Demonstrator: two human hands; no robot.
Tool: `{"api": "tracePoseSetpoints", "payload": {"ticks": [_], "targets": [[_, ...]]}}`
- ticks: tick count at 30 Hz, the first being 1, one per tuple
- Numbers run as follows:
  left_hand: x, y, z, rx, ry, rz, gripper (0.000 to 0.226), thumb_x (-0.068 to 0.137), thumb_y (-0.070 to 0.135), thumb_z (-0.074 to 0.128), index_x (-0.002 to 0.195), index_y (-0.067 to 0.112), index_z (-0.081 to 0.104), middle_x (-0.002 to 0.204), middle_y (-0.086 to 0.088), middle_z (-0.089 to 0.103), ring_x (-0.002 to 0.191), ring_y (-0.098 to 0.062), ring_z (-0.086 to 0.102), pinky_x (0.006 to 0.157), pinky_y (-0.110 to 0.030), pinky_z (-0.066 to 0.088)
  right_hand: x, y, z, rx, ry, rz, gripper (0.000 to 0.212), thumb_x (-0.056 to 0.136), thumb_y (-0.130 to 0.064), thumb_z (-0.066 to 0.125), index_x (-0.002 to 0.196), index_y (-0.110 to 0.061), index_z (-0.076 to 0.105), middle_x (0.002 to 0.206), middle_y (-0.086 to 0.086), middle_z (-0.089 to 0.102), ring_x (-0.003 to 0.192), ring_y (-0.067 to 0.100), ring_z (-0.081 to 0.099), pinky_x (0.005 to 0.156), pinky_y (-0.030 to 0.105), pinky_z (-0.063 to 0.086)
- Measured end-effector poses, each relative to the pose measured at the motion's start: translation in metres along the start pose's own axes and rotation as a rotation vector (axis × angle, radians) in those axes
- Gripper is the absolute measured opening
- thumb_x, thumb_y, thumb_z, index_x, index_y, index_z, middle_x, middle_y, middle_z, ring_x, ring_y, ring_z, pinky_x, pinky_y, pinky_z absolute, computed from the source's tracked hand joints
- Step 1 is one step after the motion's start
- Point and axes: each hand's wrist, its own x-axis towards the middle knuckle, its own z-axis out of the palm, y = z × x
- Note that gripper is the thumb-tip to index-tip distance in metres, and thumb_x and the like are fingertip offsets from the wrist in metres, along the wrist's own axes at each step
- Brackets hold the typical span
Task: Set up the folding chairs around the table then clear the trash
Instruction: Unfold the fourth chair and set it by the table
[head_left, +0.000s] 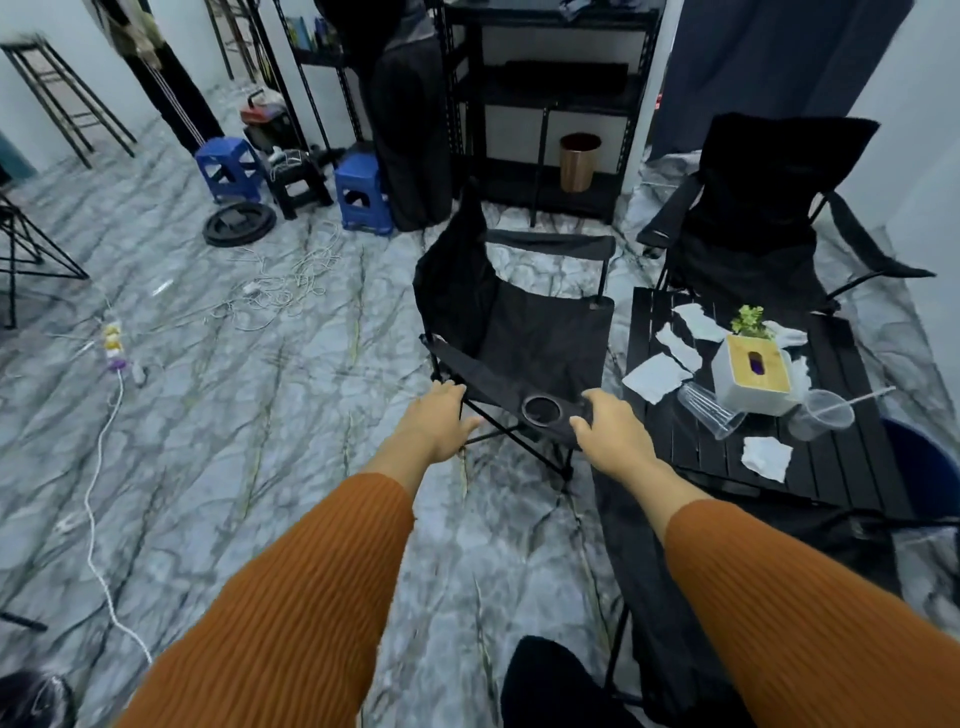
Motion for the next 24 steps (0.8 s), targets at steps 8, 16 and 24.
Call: {"api": "tracePoseSetpoints", "payload": {"ticks": [8, 16, 24], "targets": [[0.148, -0.022, -0.052, -0.018, 0.004, 0.072, 0.065, 0.097, 0.04, 0.046, 0.15, 0.009, 0.024, 0.159, -0.01, 0.022, 0.149, -0.027, 0.012, 0.12, -0.046, 0.021, 0.139, -0.028, 0.005, 0.009, 0.018, 0.044, 0.049, 0.095, -0.027, 0.051, 0.139, -0.01, 0.039, 0.14, 0.013, 0.048, 0.129, 0.033, 0.043, 0.097, 0.047, 0.045], [0.315, -0.01, -0.129, 0.077, -0.015, 0.191, 0.064, 0.098, 0.039, 0.046, 0.15, 0.01, 0.024, 0.159, -0.009, 0.022, 0.149, -0.026, 0.013, 0.122, -0.044, 0.014, 0.289, -0.049, -0.018, 0.09, 0.078, 0.138, 0.048, 0.095, -0.028, 0.05, 0.139, -0.011, 0.04, 0.14, 0.011, 0.048, 0.131, 0.03, 0.041, 0.1, 0.047, 0.043], [0.451, 0.016, -0.155, 0.161, -0.119, 0.369, 0.06, 0.097, 0.04, 0.046, 0.147, 0.011, 0.029, 0.157, -0.009, 0.026, 0.148, -0.027, 0.017, 0.12, -0.043, 0.015, 0.376, -0.049, -0.031, 0.127, 0.177, 0.297, 0.049, 0.094, -0.026, 0.052, 0.139, -0.009, 0.041, 0.141, 0.012, 0.049, 0.132, 0.03, 0.043, 0.103, 0.042, 0.039]]}}
